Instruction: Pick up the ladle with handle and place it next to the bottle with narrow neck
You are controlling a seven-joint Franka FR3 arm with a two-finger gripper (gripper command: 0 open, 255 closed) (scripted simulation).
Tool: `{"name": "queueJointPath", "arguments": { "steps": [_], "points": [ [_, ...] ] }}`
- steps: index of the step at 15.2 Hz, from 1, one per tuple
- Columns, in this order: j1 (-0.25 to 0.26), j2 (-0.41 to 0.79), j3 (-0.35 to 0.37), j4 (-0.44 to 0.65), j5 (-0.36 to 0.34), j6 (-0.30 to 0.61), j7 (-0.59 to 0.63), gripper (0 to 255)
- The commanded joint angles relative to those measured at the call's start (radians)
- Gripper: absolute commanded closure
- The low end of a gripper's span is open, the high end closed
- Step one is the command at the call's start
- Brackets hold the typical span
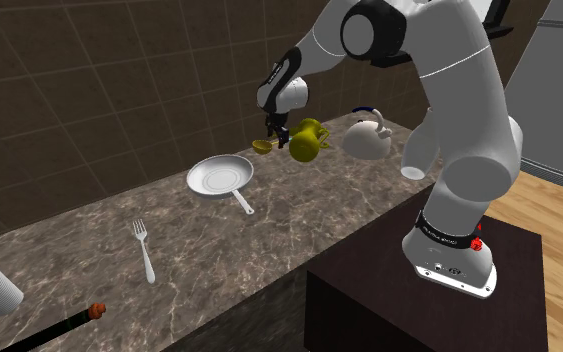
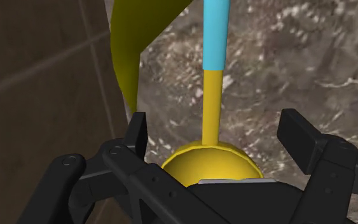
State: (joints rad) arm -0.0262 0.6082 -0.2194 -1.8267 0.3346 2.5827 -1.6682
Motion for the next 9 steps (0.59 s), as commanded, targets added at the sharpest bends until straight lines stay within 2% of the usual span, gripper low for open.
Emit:
{"name": "queueJointPath", "arguments": {
  "steps": [1,9],
  "points": [
    [-0.006,0.028,0.008,0.015,0.008,0.014,-0.005,0],
    [-0.009,0.048,0.013,0.024,0.013,0.024,-0.008,0]
  ]
}}
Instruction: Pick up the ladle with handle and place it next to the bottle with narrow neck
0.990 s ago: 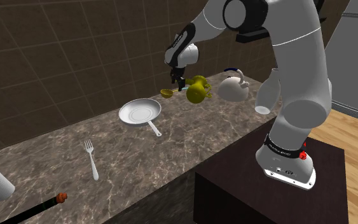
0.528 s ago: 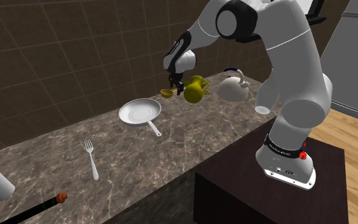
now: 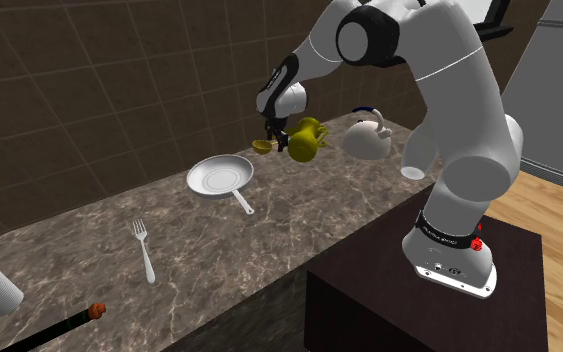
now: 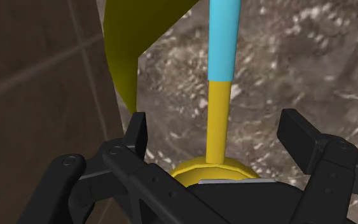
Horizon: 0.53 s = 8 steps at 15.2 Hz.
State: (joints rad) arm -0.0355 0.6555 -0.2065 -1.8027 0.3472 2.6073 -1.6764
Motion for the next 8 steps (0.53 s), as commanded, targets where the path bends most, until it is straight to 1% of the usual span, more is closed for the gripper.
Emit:
{"name": "queueJointPath", "arguments": {
  "steps": [1,2,8],
  "points": [
    [0.000,0.001,0.000,0.000,0.000,0.000,0.000,0],
    [0.000,0.000,0.000,0.000,0.000,0.000,0.000,255],
    [-0.001,0.003,0.000,0.004,0.000,-0.002,0.000,255]
  ]
}}
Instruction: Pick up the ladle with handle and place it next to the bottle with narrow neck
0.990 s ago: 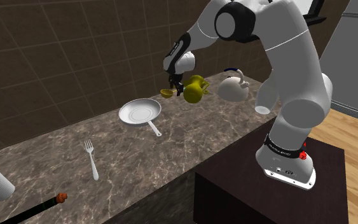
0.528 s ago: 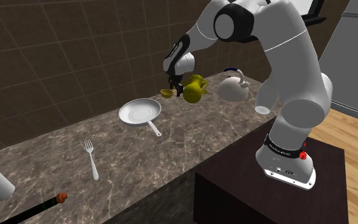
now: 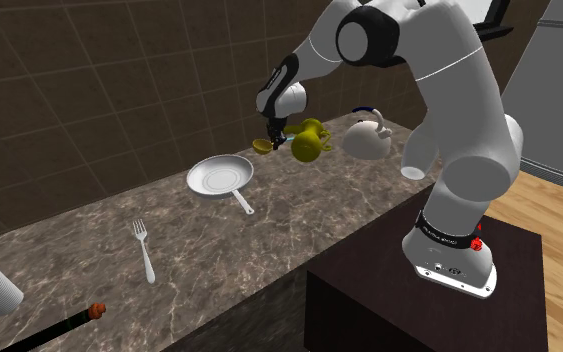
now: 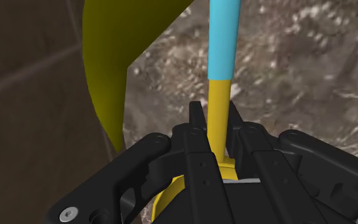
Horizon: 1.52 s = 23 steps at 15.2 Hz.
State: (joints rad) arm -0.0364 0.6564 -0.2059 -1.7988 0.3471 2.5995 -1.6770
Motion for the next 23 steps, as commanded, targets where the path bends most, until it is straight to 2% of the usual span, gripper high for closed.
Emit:
{"name": "queueJointPath", "arguments": {
  "steps": [1,3,23],
  "points": [
    [-0.001,0.003,0.000,0.002,0.000,0.004,0.000,255],
    [0.001,0.000,0.000,-0.004,0.000,0.008,0.001,255],
    [0.043,-0.180,-0.062,0.001,-0.077,-0.175,0.064,255]
  ]
}}
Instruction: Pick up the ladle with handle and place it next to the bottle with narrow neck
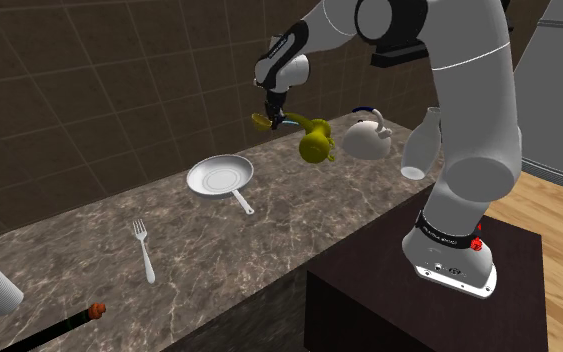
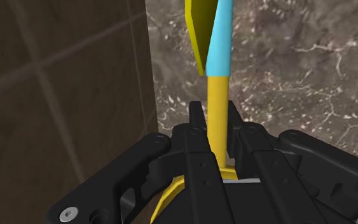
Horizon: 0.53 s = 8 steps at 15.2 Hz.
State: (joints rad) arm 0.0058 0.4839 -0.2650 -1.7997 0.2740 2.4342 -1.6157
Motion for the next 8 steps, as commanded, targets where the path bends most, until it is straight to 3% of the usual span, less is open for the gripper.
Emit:
{"name": "queueJointPath", "arguments": {
  "steps": [1,8],
  "points": [
    [0.002,-0.015,-0.005,0.005,-0.007,-0.020,0.005,255],
    [0.012,-0.065,-0.020,0.030,-0.033,-0.092,0.026,255]
  ]
}}
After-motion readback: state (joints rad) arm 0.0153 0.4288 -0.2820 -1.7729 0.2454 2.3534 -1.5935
